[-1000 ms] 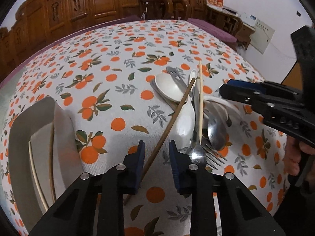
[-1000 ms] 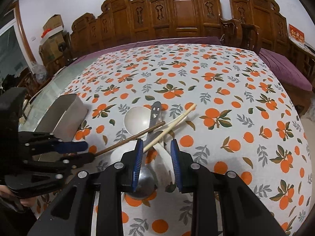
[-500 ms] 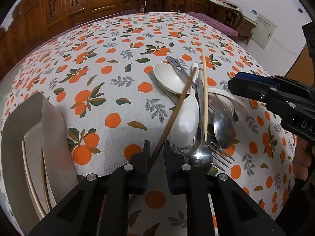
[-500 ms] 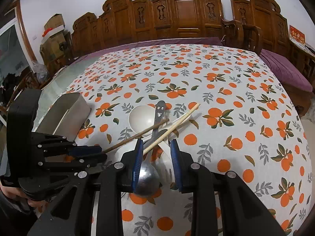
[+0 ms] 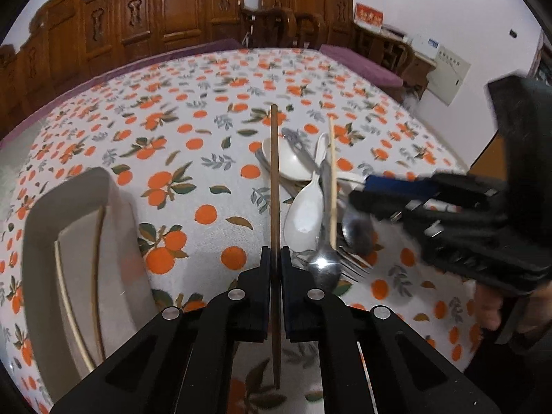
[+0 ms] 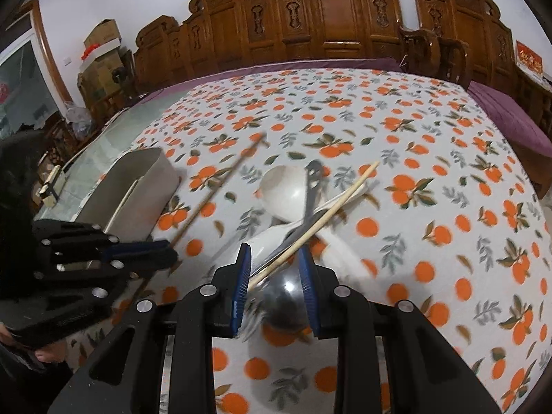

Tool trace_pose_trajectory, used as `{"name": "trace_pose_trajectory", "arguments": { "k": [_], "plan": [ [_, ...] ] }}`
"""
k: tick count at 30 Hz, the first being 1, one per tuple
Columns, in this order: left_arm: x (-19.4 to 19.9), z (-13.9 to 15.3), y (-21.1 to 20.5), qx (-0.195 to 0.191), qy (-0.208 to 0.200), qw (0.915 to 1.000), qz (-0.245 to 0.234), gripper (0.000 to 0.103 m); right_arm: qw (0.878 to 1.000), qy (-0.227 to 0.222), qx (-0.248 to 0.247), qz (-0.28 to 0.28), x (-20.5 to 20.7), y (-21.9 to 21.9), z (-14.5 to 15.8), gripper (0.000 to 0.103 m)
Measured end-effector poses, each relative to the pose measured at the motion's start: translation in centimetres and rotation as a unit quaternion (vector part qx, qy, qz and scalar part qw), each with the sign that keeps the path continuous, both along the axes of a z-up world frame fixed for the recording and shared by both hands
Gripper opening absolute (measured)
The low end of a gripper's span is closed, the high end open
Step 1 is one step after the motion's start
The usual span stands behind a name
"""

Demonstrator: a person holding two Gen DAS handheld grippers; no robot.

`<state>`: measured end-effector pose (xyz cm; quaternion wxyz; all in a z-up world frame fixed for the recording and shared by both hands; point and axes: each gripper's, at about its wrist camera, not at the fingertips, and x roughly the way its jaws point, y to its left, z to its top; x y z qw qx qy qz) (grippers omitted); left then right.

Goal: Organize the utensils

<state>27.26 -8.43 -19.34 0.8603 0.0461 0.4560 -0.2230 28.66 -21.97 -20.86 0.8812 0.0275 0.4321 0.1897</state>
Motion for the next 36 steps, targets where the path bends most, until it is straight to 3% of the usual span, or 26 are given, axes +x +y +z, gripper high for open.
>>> {"name": "trace_pose_trajectory", "arguments": {
  "k": [13, 33, 35, 36],
  "plan": [
    [-3.5, 4.4, 4.2, -0.023, -0.050, 0.9980, 0.032, 0.005, 1.000, 0.015, -0.009, 0.016, -1.7, 4.1, -1.2, 0.031],
    [-3.5, 5.0, 6.0, -0.041, -0.049, 0.9970, 0.044, 0.005, 0.998, 0.042, -0.039, 0.010, -0.9, 5.3, -3.3, 0.031],
    [-3.5, 5.0, 6.0, -0.041, -0.050, 0.9970, 0.043, 0.005, 0.998, 0.042, -0.041, 0.008, -1.1, 5.3, -3.3, 0.029],
    [-3.5, 5.1, 6.0, -0.040, -0.052, 0.9969, 0.043, 0.005, 0.998, 0.041, -0.045, 0.009, -1.1, 5.3, -3.3, 0.024]
  ]
}}
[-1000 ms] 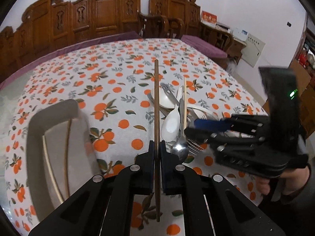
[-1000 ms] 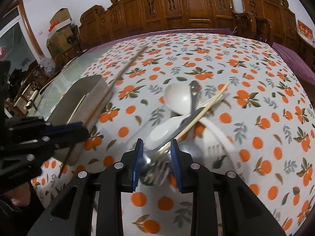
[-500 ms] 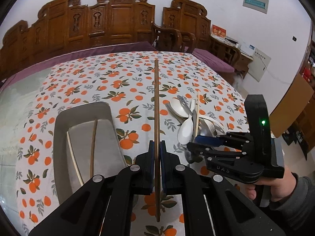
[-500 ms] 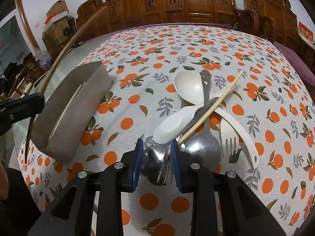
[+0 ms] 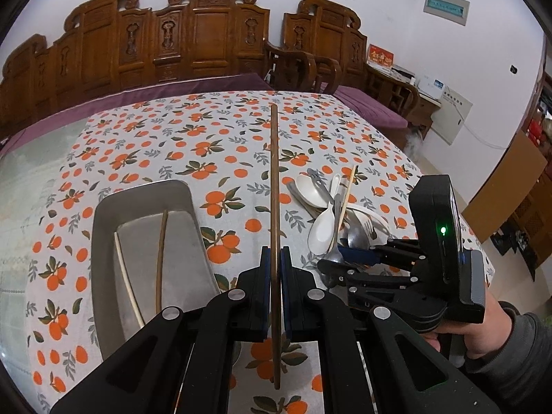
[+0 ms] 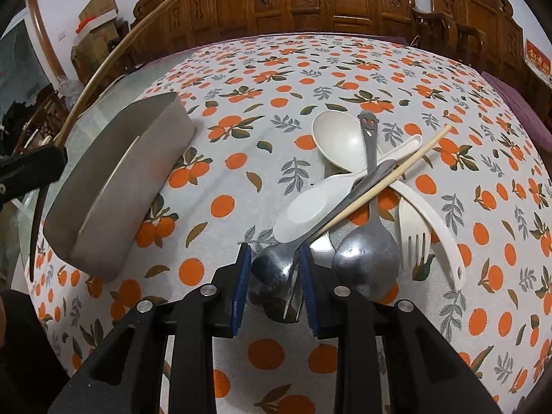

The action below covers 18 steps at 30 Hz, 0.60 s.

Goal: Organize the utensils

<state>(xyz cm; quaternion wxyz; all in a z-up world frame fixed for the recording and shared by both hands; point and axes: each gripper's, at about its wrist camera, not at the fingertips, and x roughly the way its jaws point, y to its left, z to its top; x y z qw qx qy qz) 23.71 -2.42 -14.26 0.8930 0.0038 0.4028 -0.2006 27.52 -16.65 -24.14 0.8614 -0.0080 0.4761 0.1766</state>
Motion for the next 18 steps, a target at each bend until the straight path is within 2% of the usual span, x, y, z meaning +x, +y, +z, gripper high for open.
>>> {"name": "trace_pose_trajectory", "arguments": {
  "k": [8, 18],
  "plan": [
    [-0.7, 0.6, 0.1, 0.011, -0.012, 0.9998, 0.010, 0.005, 1.000, 0.005, 0.010, -0.010, -0.9, -1.3, 0.7, 0.004],
    [-1.6, 0.2, 2.2, 0.015, -0.008, 0.9990, 0.042, 0.005, 0.999, -0.016, 0.026, -0.019, -2.2, -2.8, 2.6, 0.003]
  ]
}}
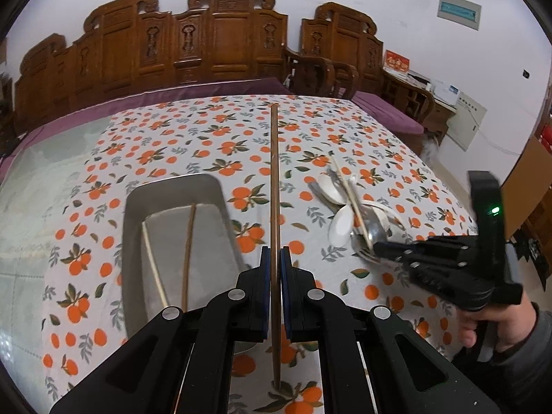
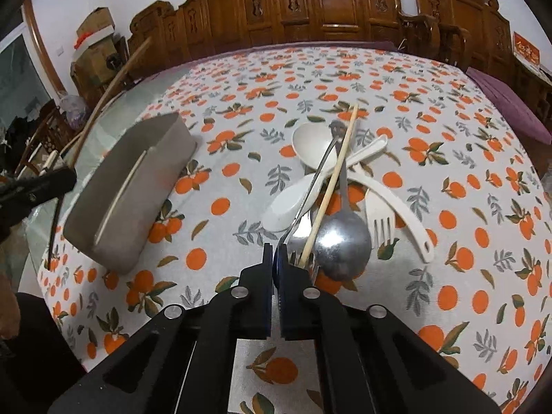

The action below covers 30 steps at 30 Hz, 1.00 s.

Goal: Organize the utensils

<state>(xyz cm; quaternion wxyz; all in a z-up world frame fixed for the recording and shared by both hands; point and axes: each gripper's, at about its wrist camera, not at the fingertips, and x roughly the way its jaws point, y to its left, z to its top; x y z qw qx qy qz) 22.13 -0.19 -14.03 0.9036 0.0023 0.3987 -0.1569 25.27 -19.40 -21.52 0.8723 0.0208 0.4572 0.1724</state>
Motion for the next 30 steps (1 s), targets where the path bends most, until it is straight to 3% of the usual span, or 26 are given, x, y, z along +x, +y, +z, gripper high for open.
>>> {"name": "trace_pose_trajectory", "arguments": {
  "k": [10, 30],
  "plan": [
    [0.5, -1.0, 3.6, 0.011, 0.016, 0.9989, 0.043, 0.005, 0.999, -0.040, 0.018, 0.025, -0.8, 0.9, 2.5, 0.003],
    [4.3, -4.8, 6.5, 0.023, 0.073, 0.9948, 0.067, 0.005, 0.995, -0.045, 0.028, 0.078, -1.7, 4.6, 2.9, 0.003]
  ]
}}
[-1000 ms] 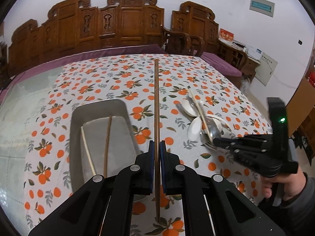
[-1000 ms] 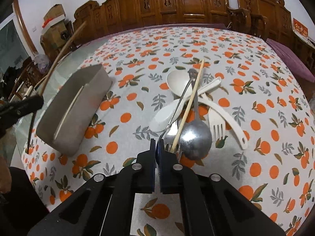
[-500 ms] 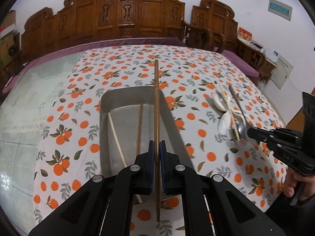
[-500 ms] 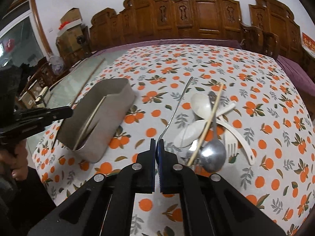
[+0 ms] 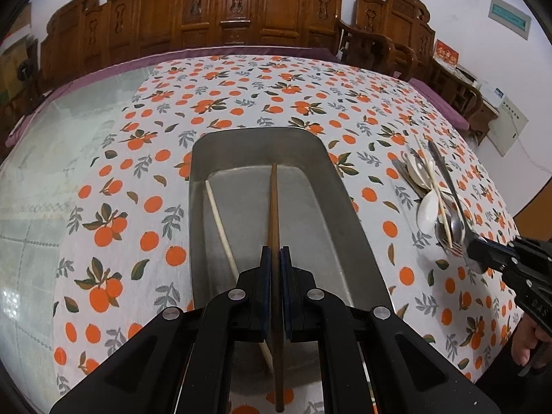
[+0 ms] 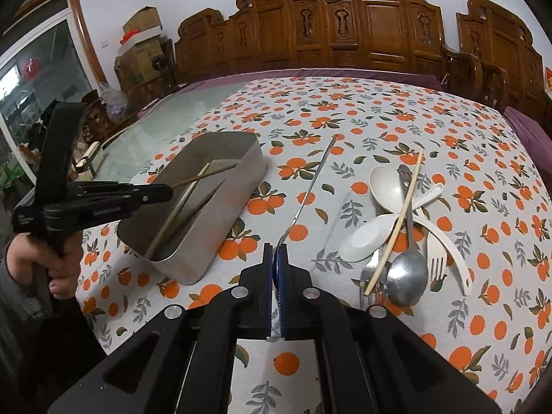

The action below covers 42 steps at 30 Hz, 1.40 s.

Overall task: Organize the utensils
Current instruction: 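Lower the chopstick into the tray and open the left tool while the right carries the spoon, then lower the metal spoon into the grey tray and open the right tool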

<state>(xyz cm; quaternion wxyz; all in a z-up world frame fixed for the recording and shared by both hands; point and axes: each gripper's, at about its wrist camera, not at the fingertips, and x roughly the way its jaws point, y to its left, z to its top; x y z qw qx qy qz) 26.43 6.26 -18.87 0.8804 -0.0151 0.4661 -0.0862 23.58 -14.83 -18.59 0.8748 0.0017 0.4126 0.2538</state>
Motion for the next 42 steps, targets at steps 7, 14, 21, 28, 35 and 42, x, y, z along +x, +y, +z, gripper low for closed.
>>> {"name": "trace_pose_trajectory", "arguments": {
  "k": [7, 14, 21, 28, 35, 42],
  "plan": [
    [0.8, -0.3, -0.3, 0.007, 0.002, 1.0000, 0.001, 0.005, 1.000, 0.003, -0.002, 0.008, 0.1, 0.5, -0.3, 0.003],
    [0.3, 1.3, 0.7, -0.001, -0.019, 0.9997, 0.012, 0.019, 1.000, 0.001, -0.001, 0.031, 0.0, 2.5, 0.5, 0.003],
    [-0.4, 3.5, 3.1, -0.003, -0.052, 0.9979, 0.037, 0.031, 0.997, -0.016, 0.006, 0.074, 0.6, 6.5, 2.3, 0.003],
    [-0.5, 4.1, 5.6, 0.007, -0.061, 0.9958, 0.068, 0.043, 0.994, -0.017, 0.011, 0.110, 1.9, 10.6, 2.4, 0.003],
    [-0.8, 4.7, 7.3, 0.004, -0.070, 0.9937, 0.087, 0.054, 0.991, 0.003, -0.005, 0.131, 3.4, 13.5, 0.1, 0.004],
    [-0.9, 5.1, 8.3, 0.000, -0.076, 0.9921, 0.100, 0.061, 0.989, 0.036, -0.021, 0.139, 4.6, 15.6, -2.8, 0.004]
  ]
}}
